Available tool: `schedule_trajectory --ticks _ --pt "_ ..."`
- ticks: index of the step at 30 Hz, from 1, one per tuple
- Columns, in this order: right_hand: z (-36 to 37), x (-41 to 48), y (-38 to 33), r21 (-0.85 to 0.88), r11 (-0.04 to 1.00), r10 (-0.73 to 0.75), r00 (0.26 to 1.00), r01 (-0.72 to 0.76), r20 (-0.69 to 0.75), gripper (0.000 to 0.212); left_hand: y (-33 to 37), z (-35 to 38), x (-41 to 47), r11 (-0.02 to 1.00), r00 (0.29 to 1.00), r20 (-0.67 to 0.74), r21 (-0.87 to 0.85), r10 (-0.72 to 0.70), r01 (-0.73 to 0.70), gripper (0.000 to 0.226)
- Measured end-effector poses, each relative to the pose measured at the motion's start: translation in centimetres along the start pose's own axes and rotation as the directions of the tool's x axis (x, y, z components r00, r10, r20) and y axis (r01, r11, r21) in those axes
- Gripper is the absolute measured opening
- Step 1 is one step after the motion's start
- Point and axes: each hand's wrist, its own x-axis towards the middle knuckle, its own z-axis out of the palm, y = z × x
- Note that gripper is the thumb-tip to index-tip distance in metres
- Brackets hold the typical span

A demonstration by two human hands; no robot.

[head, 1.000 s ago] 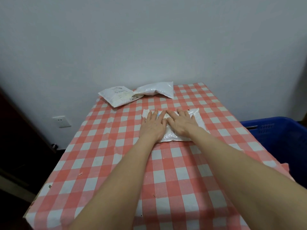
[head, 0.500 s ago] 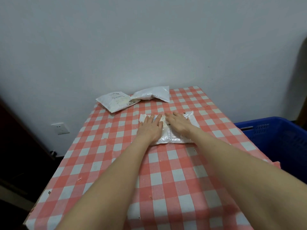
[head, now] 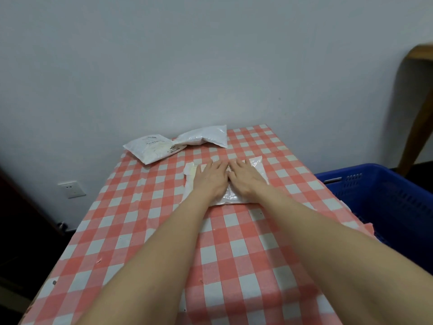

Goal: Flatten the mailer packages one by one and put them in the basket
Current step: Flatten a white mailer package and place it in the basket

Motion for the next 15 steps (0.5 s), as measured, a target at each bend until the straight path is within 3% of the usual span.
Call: schedule_trajectory --ticks 4,15 --pt "0.2 -0.5 0.4 -0.003 0.999 0.037 0.995 -0.037 0.089 0.057 -0.3 0.7 -0.4 0.999 0.999 0.028 -0.025 -0.022 0.022 0.049" --pt "0.0 -0.4 0.5 -0.034 0.999 0.029 0.995 -0.026 0.098 0.057 -0.3 1.1 -0.1 1.0 1.0 0.012 0.015 -0.019 0.018 0.049"
